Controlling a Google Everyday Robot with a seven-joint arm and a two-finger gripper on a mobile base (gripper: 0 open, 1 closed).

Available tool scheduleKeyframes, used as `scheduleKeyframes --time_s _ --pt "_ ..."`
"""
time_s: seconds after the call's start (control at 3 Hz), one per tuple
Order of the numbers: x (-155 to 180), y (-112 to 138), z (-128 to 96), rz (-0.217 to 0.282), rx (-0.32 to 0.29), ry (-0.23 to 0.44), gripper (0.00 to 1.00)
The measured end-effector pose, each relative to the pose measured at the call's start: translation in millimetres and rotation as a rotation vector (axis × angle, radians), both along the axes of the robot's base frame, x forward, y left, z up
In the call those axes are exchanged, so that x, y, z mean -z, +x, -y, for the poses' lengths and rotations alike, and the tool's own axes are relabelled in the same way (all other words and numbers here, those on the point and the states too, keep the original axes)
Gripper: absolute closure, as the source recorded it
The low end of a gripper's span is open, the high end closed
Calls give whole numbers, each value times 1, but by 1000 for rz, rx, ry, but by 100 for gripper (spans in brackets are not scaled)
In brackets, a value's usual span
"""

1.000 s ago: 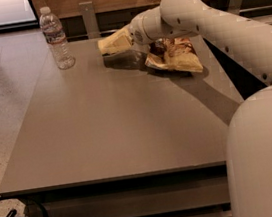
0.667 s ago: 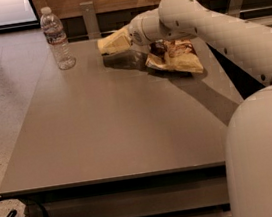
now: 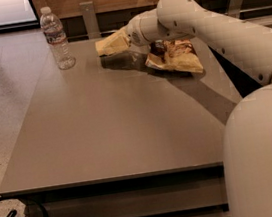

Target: Move sponge near water bottle

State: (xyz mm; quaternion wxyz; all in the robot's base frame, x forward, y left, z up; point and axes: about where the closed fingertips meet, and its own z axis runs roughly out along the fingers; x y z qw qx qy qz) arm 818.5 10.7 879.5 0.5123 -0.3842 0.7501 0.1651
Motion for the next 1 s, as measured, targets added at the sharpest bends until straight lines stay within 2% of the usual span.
scheduleKeyframes --time_s 0.33,0.67,1.0 --pt "2 0 -2 -2 -3 0 36" --pt "4 0 -6 -5 -8 0 4" --pt "5 0 -7 -6 -9 0 0"
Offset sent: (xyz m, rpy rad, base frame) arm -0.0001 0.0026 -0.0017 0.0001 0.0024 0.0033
